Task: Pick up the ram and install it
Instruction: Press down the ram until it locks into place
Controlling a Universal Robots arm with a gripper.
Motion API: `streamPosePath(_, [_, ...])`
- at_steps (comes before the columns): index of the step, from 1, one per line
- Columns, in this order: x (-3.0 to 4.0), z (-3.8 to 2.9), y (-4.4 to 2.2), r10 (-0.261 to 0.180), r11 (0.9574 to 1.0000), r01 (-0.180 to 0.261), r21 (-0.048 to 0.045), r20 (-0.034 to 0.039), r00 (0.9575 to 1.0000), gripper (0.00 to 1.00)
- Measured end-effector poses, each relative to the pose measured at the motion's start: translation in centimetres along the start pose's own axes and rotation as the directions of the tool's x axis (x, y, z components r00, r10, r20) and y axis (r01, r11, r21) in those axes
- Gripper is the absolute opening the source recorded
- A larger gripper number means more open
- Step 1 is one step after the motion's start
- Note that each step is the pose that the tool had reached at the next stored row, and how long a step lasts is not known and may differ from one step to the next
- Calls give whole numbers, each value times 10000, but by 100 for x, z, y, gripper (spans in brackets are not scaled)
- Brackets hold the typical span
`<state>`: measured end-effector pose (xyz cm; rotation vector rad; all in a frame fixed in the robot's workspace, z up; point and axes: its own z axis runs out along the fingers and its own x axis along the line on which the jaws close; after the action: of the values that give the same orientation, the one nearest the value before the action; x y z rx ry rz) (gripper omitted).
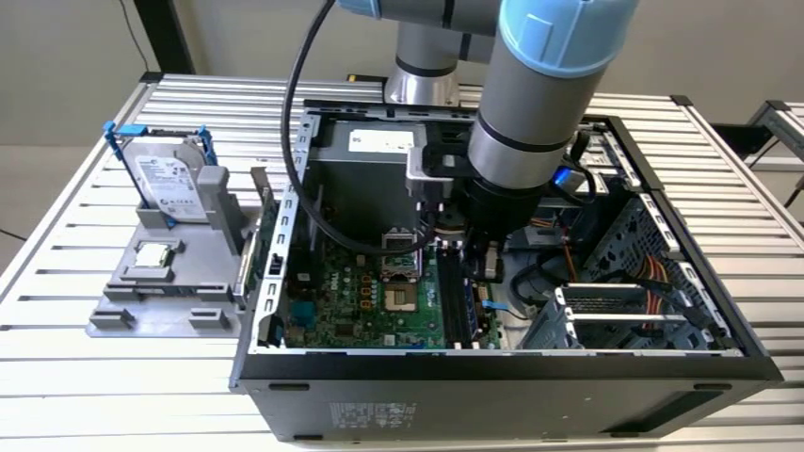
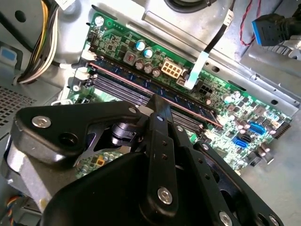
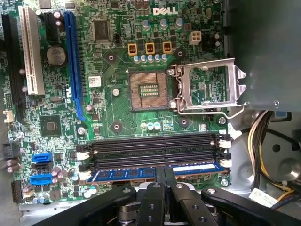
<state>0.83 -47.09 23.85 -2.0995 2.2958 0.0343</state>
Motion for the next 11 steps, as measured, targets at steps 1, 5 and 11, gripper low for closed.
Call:
streamPosePath(1, [0,0,-2,-35,10000,35,-2,1,10000,0])
streamPosePath(5, [-1,0,-12,-139,9999,139,-6,1,9999,0])
streamPosePath(11, [-2,1,-27,-114,9999,114,-29,-1,9999,0])
